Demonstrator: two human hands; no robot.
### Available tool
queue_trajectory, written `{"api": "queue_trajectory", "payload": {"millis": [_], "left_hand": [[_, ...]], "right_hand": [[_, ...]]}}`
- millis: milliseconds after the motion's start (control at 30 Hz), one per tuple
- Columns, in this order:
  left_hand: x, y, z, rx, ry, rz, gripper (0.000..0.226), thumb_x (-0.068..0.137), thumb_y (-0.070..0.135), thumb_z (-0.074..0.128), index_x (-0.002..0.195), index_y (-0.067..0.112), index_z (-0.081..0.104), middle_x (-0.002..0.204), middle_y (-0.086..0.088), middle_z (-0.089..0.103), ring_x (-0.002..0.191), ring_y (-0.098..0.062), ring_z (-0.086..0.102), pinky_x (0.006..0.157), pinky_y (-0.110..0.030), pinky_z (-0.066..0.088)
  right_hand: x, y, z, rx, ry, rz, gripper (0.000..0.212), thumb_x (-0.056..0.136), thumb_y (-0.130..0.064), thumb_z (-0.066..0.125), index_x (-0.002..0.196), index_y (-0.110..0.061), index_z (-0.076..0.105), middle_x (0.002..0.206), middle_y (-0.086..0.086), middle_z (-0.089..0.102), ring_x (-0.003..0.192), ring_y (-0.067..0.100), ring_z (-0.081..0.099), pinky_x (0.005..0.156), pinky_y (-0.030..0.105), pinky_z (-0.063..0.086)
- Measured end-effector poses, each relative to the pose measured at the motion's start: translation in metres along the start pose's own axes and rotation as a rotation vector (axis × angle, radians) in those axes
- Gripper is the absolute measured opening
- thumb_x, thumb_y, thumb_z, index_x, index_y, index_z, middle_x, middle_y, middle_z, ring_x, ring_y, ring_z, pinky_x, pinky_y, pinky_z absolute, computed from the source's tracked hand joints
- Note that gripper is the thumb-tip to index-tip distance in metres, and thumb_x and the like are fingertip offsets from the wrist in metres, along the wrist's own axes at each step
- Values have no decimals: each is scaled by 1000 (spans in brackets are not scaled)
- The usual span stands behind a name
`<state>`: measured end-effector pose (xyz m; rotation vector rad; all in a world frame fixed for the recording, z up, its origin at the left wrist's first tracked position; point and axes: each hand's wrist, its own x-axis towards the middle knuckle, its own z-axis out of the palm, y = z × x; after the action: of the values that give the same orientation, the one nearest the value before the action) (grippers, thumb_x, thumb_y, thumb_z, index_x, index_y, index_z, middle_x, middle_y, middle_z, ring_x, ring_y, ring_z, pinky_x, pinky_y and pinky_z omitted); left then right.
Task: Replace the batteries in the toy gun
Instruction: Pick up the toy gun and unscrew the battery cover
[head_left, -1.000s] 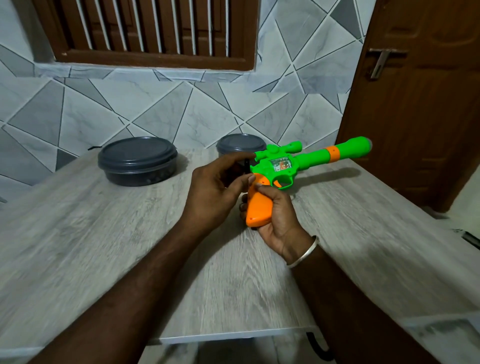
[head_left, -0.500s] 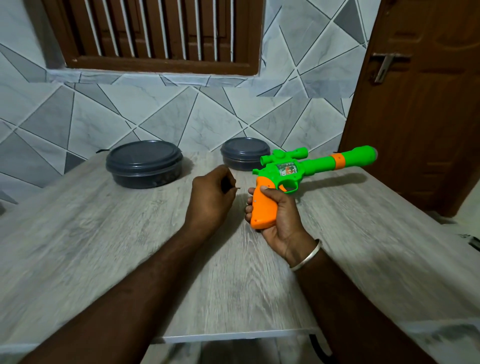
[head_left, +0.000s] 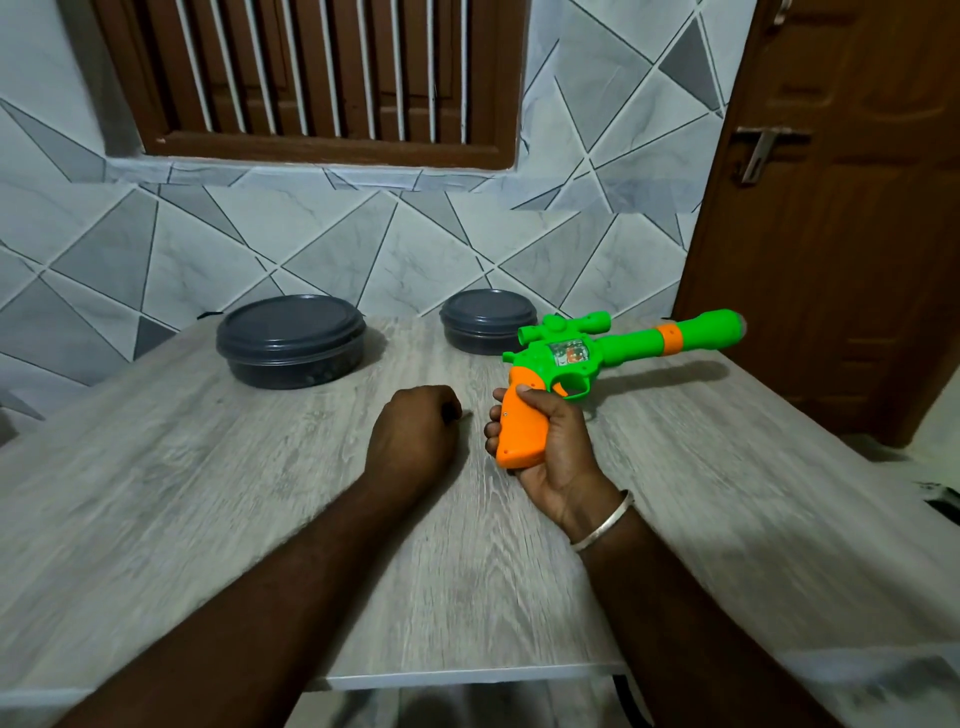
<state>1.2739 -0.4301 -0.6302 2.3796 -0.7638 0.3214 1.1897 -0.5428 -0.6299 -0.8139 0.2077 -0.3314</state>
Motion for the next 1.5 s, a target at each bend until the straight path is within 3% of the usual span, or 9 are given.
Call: {"api": "queue_trajectory", "payload": {"millis": [200, 300, 467, 567, 733, 933, 1233, 1367, 1500], "left_hand": [[-8, 19, -7, -313, 155, -24, 31, 105, 26, 47, 103, 10, 74, 104, -10, 74, 91, -22, 66, 80, -32, 49], [-4, 38, -8, -929, 73, -292, 35, 101, 32, 51, 88, 8, 72, 91, -15, 74, 89, -31, 69, 83, -43, 58], [-1, 73, 9, -1636, -152, -760, 39, 105, 28, 38, 82, 5, 60, 61, -10, 57, 45, -18, 44, 40, -18, 34], [-2, 82, 23, -1762, -162, -861, 42, 105, 26, 38, 75, 6, 59, 59, -13, 59, 49, -20, 50, 51, -24, 39], [-20, 100, 26, -2026, -175, -777, 14, 85, 12, 53, 73, 8, 58, 63, -13, 57, 73, -21, 47, 67, -28, 40], [-25, 102, 24, -2264, -229, -783, 32, 95, 18, 39, 73, 6, 59, 72, -12, 54, 75, -23, 49, 71, -30, 39], [-23, 94, 28, -2117, -203, -835, 29, 103, 24, 43, 89, 6, 61, 83, -16, 62, 85, -29, 59, 84, -38, 47], [-13, 89, 32, -1635, -72, -799, 27, 95, 8, 48, 74, 0, 61, 76, -22, 58, 70, -31, 57, 67, -39, 46], [1, 85, 21, -998, -173, -514, 21, 92, 4, 52, 80, -4, 67, 78, -20, 63, 72, -31, 61, 46, -22, 43]], "right_hand": [[3, -2, -1, 10, 23, -23, 33, 98, -33, 42, 96, -4, 58, 72, 11, 58, 54, 19, 57, 46, 23, 48], [10, -5, -1, -40, 85, -55, 41, 99, -41, 38, 93, -5, 58, 72, 12, 58, 49, 19, 58, 45, 23, 47], [14, -21, 11, -460, 310, -193, 40, 99, -39, 48, 82, -6, 62, 56, 8, 64, 38, 19, 57, 40, 25, 46], [4, -27, 17, -968, 404, -381, 42, 90, -53, 50, 83, -13, 63, 71, 7, 72, 64, 29, 68, 62, 43, 58], [-15, -27, 23, -1696, 380, -401, 31, 95, -38, 48, 117, -18, 56, 121, 15, 53, 115, 37, 53, 89, 40, 42], [-19, -28, 26, -1678, 376, -376, 31, 96, -35, 48, 118, -14, 55, 123, 15, 46, 119, 37, 46, 91, 40, 40], [-12, -28, 21, -1566, 370, -363, 34, 93, -41, 53, 109, -13, 63, 115, 18, 50, 110, 39, 51, 91, 42, 44], [-2, -32, 18, -1148, 306, -330, 37, 82, -48, 62, 66, -14, 60, 70, 16, 59, 71, 33, 56, 66, 41, 46], [-2, -49, 10, -732, 274, -126, 24, 95, -32, 60, 87, -9, 63, 60, 11, 53, 41, 19, 51, 39, 21, 39]]}}
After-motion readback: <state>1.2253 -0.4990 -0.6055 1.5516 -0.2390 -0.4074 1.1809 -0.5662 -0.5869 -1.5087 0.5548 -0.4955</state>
